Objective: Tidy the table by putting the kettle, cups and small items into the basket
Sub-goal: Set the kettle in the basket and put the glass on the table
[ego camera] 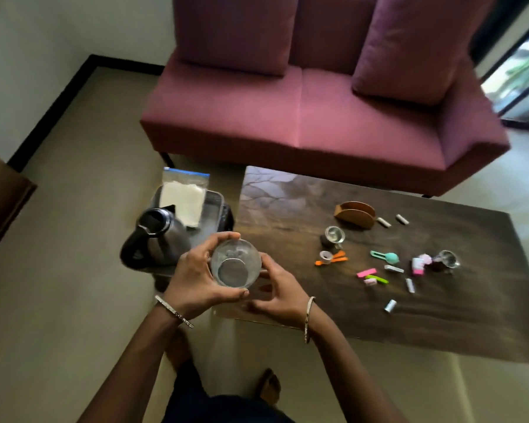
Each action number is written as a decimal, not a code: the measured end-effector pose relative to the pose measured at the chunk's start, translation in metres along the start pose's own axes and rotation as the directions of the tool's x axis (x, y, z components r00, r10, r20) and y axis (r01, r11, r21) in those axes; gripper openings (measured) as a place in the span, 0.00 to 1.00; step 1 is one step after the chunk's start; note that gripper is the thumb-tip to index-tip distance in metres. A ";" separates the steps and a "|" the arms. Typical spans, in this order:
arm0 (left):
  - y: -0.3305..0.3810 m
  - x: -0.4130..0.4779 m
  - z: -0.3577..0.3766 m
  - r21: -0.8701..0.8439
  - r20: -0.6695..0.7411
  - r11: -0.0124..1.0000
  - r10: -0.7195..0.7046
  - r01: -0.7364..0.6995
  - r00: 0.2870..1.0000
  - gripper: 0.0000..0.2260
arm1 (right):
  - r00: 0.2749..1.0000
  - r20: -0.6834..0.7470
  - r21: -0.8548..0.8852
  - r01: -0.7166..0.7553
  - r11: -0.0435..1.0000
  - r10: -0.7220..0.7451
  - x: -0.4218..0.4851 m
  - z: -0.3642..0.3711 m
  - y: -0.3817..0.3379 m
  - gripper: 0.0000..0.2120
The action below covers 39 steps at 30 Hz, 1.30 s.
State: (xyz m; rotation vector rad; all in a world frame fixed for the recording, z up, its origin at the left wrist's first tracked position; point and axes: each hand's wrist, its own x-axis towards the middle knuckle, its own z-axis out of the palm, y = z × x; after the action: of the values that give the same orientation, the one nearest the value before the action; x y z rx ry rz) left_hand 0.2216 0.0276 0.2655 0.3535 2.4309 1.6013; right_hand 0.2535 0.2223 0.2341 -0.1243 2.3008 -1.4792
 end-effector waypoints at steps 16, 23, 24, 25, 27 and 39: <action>0.149 0.050 0.267 -0.133 0.409 0.970 0.243 -0.206 0.880 0.38 | 0.761 -0.646 0.101 0.013 0.995 0.055 -0.186 -0.182 0.099 0.39; 0.170 0.106 0.360 -0.155 0.521 0.963 0.269 -0.221 0.810 0.40 | 0.674 -0.735 0.076 -0.026 0.997 0.073 -0.199 -0.265 0.154 0.36; 0.171 0.114 0.369 -0.152 0.532 0.964 0.266 -0.219 0.804 0.41 | 0.677 -0.731 0.080 -0.031 0.996 0.080 -0.198 -0.276 0.162 0.36; 0.172 0.124 0.381 -0.145 0.540 0.966 0.258 -0.214 0.801 0.41 | 0.684 -0.724 0.088 -0.040 0.995 0.092 -0.195 -0.288 0.171 0.36; 0.173 0.143 0.404 -0.114 0.556 0.973 0.230 -0.201 0.799 0.42 | 0.697 -0.706 0.104 -0.072 0.992 0.124 -0.190 -0.312 0.190 0.36; 0.146 0.220 0.487 0.059 0.619 0.997 -0.003 -0.042 0.785 0.48 | 0.743 -0.635 0.104 -0.186 0.977 0.209 -0.144 -0.400 0.277 0.38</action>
State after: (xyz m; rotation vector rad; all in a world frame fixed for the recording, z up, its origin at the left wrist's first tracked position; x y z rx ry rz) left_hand 0.1727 0.5757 0.2010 0.7821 1.9647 1.1503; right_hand 0.2730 0.7261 0.1723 0.7413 2.6812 -1.6165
